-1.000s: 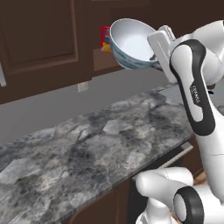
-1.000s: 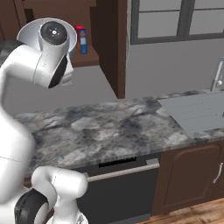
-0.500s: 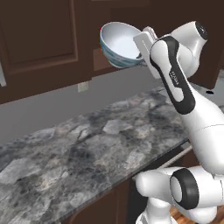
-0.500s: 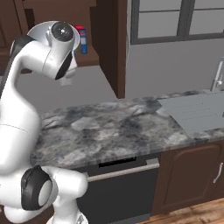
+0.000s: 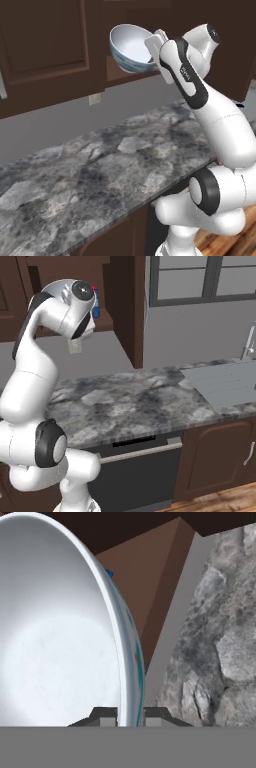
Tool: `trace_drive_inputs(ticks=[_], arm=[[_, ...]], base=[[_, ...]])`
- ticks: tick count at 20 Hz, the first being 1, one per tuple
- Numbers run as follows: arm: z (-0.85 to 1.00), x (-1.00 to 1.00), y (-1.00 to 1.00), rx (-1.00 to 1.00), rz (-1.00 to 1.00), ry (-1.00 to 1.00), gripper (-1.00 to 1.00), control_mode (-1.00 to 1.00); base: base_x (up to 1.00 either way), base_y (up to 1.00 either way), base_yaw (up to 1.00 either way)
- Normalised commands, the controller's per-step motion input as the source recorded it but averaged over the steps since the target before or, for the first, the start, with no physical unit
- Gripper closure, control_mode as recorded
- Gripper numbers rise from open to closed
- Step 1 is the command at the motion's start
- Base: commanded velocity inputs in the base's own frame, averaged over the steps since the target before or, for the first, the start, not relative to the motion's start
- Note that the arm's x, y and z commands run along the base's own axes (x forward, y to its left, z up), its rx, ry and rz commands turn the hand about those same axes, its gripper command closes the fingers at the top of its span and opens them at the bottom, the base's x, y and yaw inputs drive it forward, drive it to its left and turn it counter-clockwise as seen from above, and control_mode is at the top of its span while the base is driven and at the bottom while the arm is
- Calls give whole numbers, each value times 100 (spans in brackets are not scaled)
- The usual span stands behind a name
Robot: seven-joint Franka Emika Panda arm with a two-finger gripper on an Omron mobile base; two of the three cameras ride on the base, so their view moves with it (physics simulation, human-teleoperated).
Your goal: Pick the mug and place it in the sink. Pick the bowl and place it in the open cabinet and then close the cabinet.
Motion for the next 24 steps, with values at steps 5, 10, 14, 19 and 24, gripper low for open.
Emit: trace_drive_inputs(ticks=[5, 10, 14, 19, 24], arm=[[0, 49, 22, -1, 0, 1, 100, -100], [0, 44, 25, 0, 0, 3, 100, -100], [-1, 50, 25, 0, 0, 1, 100, -100], [-3, 42, 2, 0, 0, 4, 100, -100], [-14, 42, 10, 0, 0, 6, 100, -100]], base=[[0, 0, 0], [0, 0, 0], [0, 0, 0], [0, 0, 0], [0, 0, 0]])
